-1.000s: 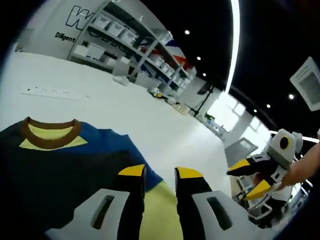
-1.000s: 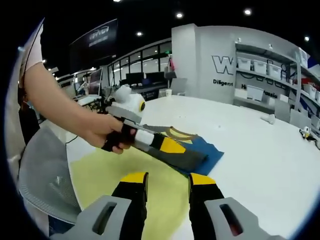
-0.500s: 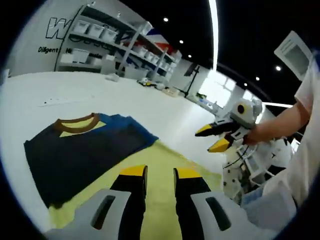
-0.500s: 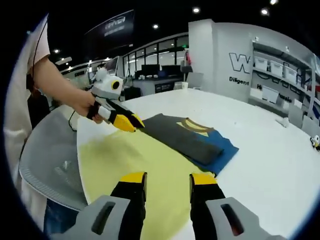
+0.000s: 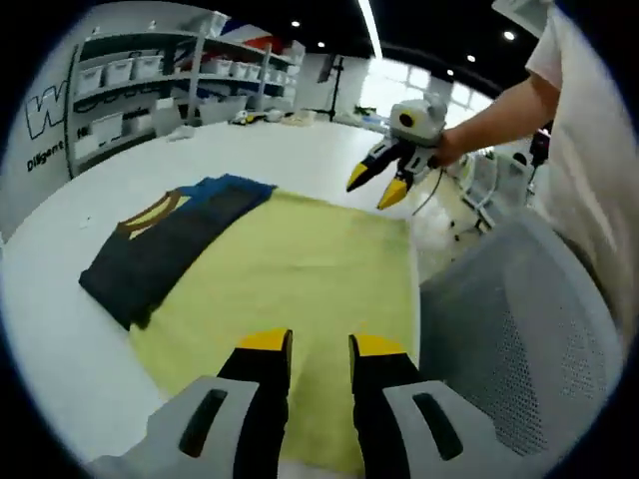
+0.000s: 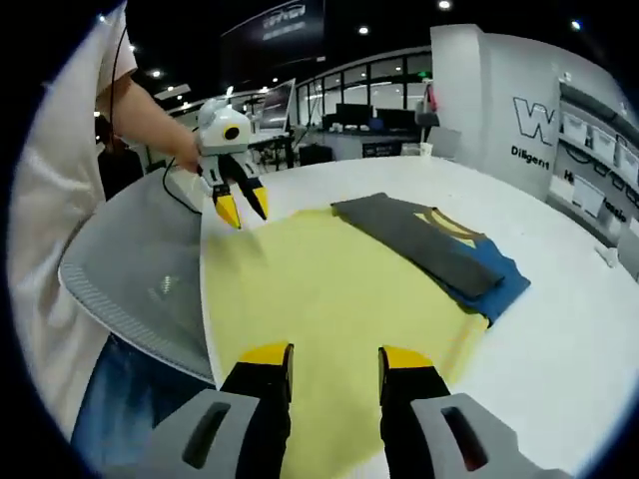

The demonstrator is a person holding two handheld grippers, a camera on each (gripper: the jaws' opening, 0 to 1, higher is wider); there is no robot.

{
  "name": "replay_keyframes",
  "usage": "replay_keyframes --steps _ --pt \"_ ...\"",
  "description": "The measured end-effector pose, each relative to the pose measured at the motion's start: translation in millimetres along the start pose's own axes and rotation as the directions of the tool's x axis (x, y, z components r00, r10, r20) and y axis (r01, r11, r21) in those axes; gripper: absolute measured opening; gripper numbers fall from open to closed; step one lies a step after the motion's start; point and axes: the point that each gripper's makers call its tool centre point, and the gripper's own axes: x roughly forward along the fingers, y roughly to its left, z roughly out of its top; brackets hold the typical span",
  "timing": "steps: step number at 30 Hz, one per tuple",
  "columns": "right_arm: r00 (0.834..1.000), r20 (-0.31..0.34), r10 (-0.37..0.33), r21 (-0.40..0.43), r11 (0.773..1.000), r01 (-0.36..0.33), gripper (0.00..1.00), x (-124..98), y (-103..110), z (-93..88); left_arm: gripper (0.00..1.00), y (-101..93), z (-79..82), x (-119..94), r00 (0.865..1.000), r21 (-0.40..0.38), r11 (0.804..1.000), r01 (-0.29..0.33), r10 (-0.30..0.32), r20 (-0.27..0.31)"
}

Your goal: Fold the garment on the visible template until the final outline fits inside the template.

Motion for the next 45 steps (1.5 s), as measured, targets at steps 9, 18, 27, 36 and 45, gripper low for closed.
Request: replay_keyframes --steps 9,18,27,36,45 --pt "0.995 -0.092 0.023 -0.049 0.998 -0.028 0.24 -7 22 -35.7 0.21 -22.2 -37.9 -12 0.993 0.108 0.993 0.041 -0.028 -0.114" --pt "0.986 -0.167 0.017 -0.092 0.995 -0.033 0.20 -18 31 -62.8 0.20 -34.4 -59.6 -20 0.980 0.224 0.971 0.080 -0.035 -0.194" --pt "0.978 -0.207 0.011 -0.119 0.992 -0.036 0.16 -25 35 -79.7 0.14 -39.7 -79.4 -19 0.967 0.293 0.951 0.104 -0.027 -0.254" --pt "0.980 -0.198 0.009 -0.095 0.995 -0.028 0.13 -30 30 -81.4 0.11 -34.8 -78.7 -19 0.967 0.250 0.963 0.098 -0.033 -0.253" --pt "0.980 -0.198 0.012 -0.125 0.991 -0.037 0.05 -31 27 -82.1 0.02 -31.7 -77.4 -18 0.972 0.223 0.972 0.068 -0.014 -0.235"
